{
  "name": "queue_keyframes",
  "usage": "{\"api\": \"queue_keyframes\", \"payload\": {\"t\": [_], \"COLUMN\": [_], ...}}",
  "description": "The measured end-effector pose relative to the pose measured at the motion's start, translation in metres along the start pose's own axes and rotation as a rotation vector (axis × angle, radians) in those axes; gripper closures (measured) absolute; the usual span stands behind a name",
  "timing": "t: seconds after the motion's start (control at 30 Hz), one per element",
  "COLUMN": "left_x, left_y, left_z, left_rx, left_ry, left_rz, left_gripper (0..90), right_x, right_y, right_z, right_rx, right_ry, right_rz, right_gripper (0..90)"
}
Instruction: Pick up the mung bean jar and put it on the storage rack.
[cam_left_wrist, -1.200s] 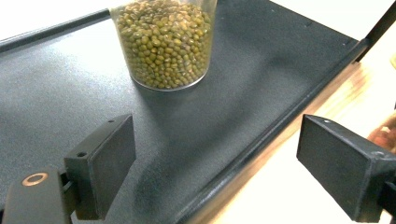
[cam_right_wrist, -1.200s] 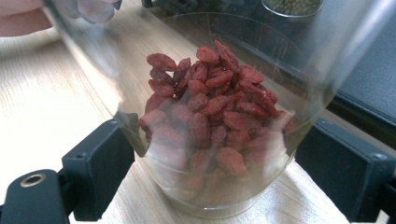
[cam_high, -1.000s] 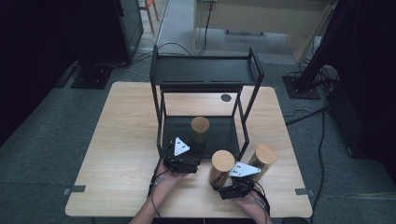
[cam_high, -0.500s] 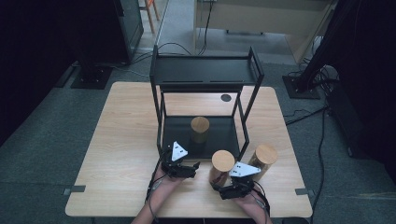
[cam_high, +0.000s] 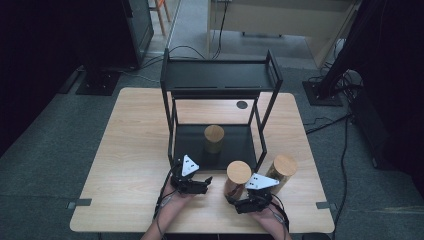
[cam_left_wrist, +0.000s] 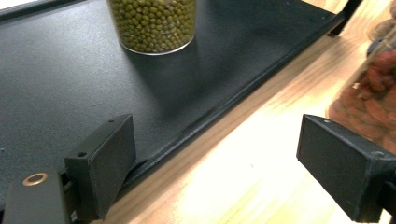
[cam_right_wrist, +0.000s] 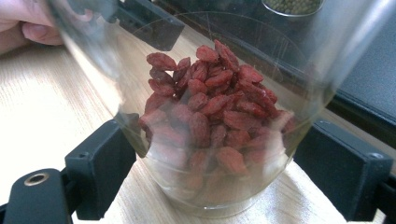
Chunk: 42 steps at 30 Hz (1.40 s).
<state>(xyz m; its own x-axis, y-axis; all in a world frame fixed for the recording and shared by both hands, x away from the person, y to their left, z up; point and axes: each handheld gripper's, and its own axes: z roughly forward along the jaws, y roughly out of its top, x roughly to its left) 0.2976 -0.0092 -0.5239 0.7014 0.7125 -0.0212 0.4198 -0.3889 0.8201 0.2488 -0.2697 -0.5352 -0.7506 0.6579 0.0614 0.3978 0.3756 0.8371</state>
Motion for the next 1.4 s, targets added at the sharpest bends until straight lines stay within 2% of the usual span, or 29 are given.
{"api": "queue_keyframes", "payload": {"t": [0.7, 0.83, 1.17, 1.4], "left_x": [-0.006, -0.009, -0.013, -0.012], "left_y": [-0.012, -0.016, -0.02, -0.022], "left_z": [-0.016, -0.02, -0.023, -0.023], "left_rx": [-0.017, -0.022, -0.021, -0.025], "left_ry": [-0.023, -0.03, -0.028, -0.027], "left_rz": [0.026, 0.02, 0.036, 0.028], "left_gripper": [12.1, 12.1, 12.1, 12.1], "right_x": [0.0, -0.001, -0.001, -0.001], "right_y": [0.0, 0.0, 0.0, 0.0], "right_z": [0.0, 0.0, 0.0, 0.0], "right_rx": [0.004, 0.004, 0.004, 0.005], "right_ry": [0.0, 0.0, -0.002, 0.0], "right_rz": [0.0, 0.006, 0.009, 0.009], "right_gripper": [13.0, 13.0, 13.0, 13.0]}}
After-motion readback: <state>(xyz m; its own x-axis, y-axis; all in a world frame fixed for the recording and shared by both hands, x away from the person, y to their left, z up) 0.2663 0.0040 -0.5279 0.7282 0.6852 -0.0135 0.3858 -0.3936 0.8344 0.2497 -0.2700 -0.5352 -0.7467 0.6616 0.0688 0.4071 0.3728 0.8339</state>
